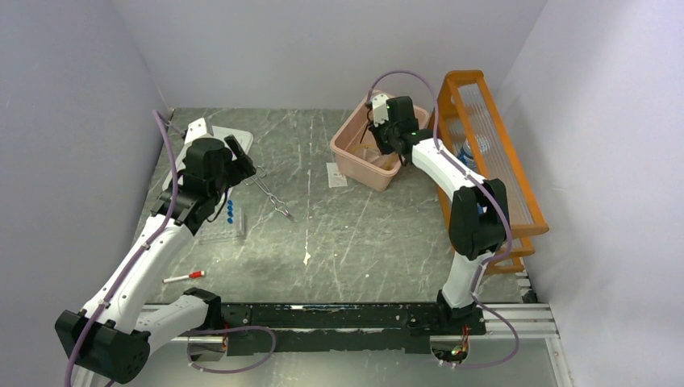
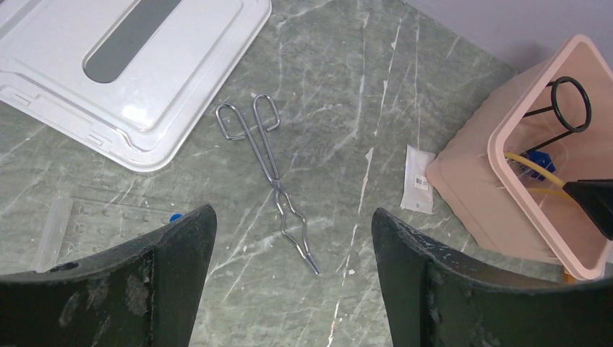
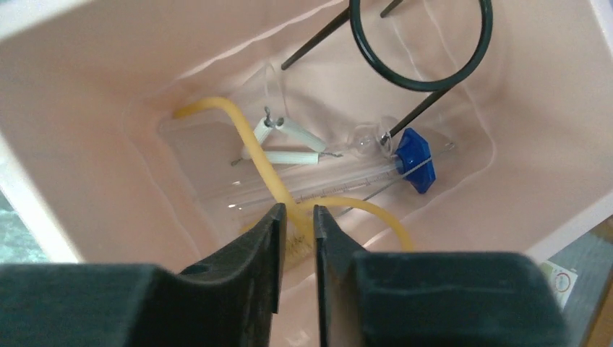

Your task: Organize the chemistry lab equipment

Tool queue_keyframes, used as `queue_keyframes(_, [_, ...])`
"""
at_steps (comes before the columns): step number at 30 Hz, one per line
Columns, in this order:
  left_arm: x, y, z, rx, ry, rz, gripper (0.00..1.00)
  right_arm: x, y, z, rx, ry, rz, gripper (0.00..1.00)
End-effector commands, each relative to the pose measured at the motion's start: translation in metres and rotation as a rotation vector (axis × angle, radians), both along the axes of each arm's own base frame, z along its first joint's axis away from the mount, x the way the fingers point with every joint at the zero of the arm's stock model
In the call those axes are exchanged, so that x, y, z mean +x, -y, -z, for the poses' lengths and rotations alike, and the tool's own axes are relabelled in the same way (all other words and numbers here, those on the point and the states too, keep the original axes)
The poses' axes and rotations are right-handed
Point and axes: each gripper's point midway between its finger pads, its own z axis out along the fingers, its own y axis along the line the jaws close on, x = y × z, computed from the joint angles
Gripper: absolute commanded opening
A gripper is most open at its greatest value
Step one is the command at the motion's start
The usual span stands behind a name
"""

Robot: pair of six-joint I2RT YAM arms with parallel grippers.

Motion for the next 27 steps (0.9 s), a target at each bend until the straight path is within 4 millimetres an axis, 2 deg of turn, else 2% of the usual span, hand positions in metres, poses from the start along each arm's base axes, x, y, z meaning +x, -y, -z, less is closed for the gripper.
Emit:
queue_keyframes(1, [0.002,-0.004,-0.003,0.005,0.01,-0.017,0.83,0.012,-0.005,-0.027,0.043,0.034,0.016,0.3])
queue_keyframes(3, [0.002,-0.005,-0.004,0.008,0.011,-0.019,0.83,0.014,-0.011,-0.038,0.089,0.05,0.021,0.39])
queue_keyframes(5, [0.003,-0.005,-0.004,0.008,0.011,-0.022,0.83,0.018,-0.014,-0.051,0.124,0.07,0.038,0.44])
queue_keyframes(12, [0.002,-0.007,-0.006,0.02,0.013,-0.025,0.83,0.02,-0.023,-0.099,0.218,0.123,0.052,0.53])
queue_keyframes(14, [0.002,-0.007,-0.006,0.021,0.012,-0.023,0.83,0.016,-0.033,-0.111,0.269,0.121,0.031,0.53])
queue_keyframes(17, [0.001,-0.006,-0.005,0.018,0.011,-0.017,0.83,0.003,-0.061,-0.121,0.307,0.12,-0.027,0.54])
queue_keyframes(20, [0.0,-0.005,-0.003,0.012,0.005,-0.011,0.83,-0.017,-0.101,-0.12,0.298,0.114,-0.086,0.54])
queue_keyframes(22, [-0.001,-0.005,-0.002,0.01,-0.002,-0.015,0.83,-0.033,-0.131,-0.111,0.298,0.093,-0.134,0.55])
queue_keyframes(25, [-0.008,-0.02,-0.007,0.018,-0.001,-0.094,0.81,-0.054,-0.17,-0.086,0.319,0.023,-0.172,0.55])
queue_keyframes(27, [-0.013,-0.031,-0.021,0.031,0.046,-0.136,0.82,-0.068,-0.193,-0.061,0.322,-0.046,-0.185,0.55])
